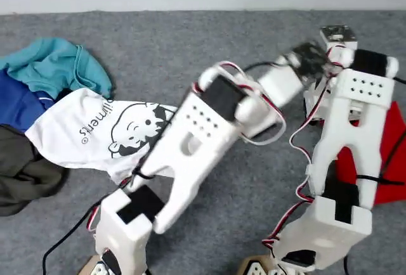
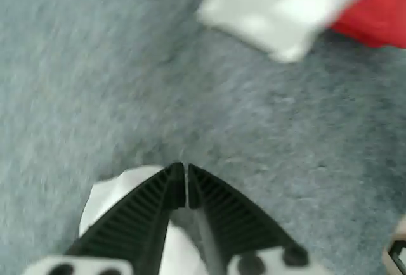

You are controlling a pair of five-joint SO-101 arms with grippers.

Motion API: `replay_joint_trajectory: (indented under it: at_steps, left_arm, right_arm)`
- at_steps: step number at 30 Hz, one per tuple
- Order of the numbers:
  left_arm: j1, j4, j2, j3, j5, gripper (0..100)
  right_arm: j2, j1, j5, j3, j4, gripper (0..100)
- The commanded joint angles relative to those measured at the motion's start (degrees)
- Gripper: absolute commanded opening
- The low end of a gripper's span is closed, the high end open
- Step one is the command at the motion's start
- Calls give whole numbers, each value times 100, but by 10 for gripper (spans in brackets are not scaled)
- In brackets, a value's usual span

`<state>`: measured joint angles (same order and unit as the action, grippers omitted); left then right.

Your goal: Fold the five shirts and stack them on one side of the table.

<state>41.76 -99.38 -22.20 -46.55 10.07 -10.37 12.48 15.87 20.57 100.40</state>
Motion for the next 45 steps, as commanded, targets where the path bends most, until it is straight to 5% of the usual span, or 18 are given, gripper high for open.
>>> replay_joint_trajectory:
  at_steps: [1, 6, 12, 22, 26, 32, 37, 45]
  left_arm:
    - [-44, -123, 105, -215, 70, 10]
    - [-545, -114, 747, -171, 97, 12]
    - [-2963, -114, 1020, 286, 53, 43]
    - [-6198, -114, 1732, 1798, 44, 47]
    - [-6602, -88, 1670, 3020, 62, 47]
    - [-6875, 114, 1301, 4303, 70, 46]
    - [-6840, 440, 1020, 4690, 70, 46]
    - [-6840, 475, 844, 4699, 70, 45]
  right_arm:
    - [321, 57, 35, 35, 136, 281]
    - [321, 57, 35, 18, 136, 281]
    - [321, -514, 70, 9, 233, 281]
    - [321, -3688, 800, -686, 215, 281]
    - [251, -4752, 1046, -923, 198, 281]
    - [224, -5376, 1327, -1143, 101, 281]
    - [-233, -5121, 1495, -1855, -1411, 282]
    - [-1095, -3996, 703, -1908, -4110, 281]
